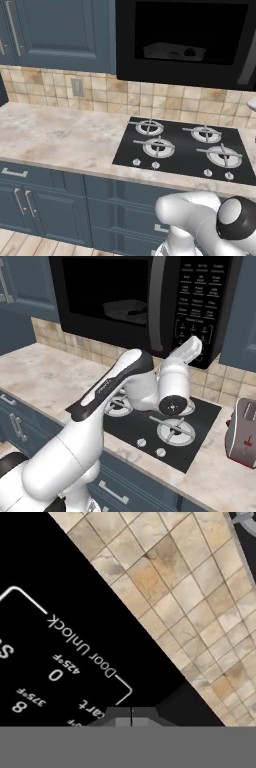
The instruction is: Place the tupperware containing the steak and sweet potato meal in the microwave. Close the microwave door and press the start button to reheat the meal.
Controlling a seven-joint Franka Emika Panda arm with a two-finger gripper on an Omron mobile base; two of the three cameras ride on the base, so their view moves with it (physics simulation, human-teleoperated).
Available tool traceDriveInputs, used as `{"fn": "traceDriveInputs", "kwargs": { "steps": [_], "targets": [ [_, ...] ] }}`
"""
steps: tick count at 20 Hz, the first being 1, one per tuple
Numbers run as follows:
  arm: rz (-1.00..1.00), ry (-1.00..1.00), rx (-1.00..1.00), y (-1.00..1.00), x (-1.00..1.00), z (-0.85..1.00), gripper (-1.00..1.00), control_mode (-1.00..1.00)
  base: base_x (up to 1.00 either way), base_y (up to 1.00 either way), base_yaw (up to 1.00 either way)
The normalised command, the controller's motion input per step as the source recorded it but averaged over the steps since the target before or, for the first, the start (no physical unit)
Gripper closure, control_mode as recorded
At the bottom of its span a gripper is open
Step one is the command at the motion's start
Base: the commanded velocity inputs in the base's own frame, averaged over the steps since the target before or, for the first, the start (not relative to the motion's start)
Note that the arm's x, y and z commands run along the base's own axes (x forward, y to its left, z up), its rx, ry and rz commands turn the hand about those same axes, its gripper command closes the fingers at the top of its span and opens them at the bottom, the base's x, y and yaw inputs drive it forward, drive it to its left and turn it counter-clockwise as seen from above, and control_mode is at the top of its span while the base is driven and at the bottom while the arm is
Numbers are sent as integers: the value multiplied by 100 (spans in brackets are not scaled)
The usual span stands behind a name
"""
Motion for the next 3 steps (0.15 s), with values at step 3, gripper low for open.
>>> {"fn": "traceDriveInputs", "kwargs": {
  "steps": [3],
  "targets": [
    [-1, 0, 0, -30, 32, 0, 100, -100, 0, 0, 0]
  ]
}}
